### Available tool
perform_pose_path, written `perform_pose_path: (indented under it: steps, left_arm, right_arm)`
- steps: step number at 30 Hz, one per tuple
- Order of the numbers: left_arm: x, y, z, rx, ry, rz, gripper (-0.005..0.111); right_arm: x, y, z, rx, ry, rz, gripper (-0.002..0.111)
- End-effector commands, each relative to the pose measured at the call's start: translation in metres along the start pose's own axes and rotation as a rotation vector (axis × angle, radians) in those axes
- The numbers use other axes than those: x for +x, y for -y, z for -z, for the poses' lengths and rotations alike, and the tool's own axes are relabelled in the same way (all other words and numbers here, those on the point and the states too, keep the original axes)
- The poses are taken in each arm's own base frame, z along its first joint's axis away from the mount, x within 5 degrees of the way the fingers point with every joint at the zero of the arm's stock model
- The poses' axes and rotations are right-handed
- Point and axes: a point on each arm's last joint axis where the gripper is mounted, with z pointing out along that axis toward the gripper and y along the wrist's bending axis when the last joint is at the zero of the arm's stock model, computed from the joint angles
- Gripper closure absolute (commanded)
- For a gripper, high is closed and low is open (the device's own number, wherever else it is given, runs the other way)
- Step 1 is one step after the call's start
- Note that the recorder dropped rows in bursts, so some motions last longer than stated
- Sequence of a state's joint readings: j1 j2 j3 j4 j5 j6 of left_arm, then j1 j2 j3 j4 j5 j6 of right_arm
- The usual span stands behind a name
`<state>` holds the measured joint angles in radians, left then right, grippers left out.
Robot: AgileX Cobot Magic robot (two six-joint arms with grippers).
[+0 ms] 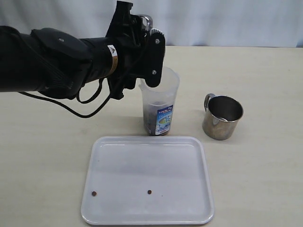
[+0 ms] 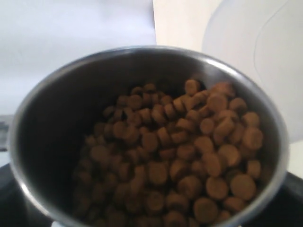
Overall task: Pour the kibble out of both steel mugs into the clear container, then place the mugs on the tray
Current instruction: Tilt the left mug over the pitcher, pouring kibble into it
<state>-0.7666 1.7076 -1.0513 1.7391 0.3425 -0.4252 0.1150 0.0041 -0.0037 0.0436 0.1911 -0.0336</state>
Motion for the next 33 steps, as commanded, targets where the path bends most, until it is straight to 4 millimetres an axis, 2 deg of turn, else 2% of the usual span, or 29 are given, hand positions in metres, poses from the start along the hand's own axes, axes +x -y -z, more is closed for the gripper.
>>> perform_pose_path:
  steps: [1,5,33]
  left_arm:
    - [-0.0015,-0.0086,0.0017,-0.03,-0.003,-0.016,0.107]
    - [-0.009,-0.0127,0.0032,-0.043,0.019,-0.036,0.107]
    - [-0.0068,-0.0134,0.0027,-0.052,-0.01,-0.158,0.107]
  right_arm:
    - [0.0012,-0.0001,0.0001,-0.002,-0.001,0.01,0.104]
    - [0.0012,-0.0001,0.0001,-0.002,-0.001,0.01,0.104]
    - [0.0012,-0.0001,0.0001,-0.002,-0.001,0.01,0.104]
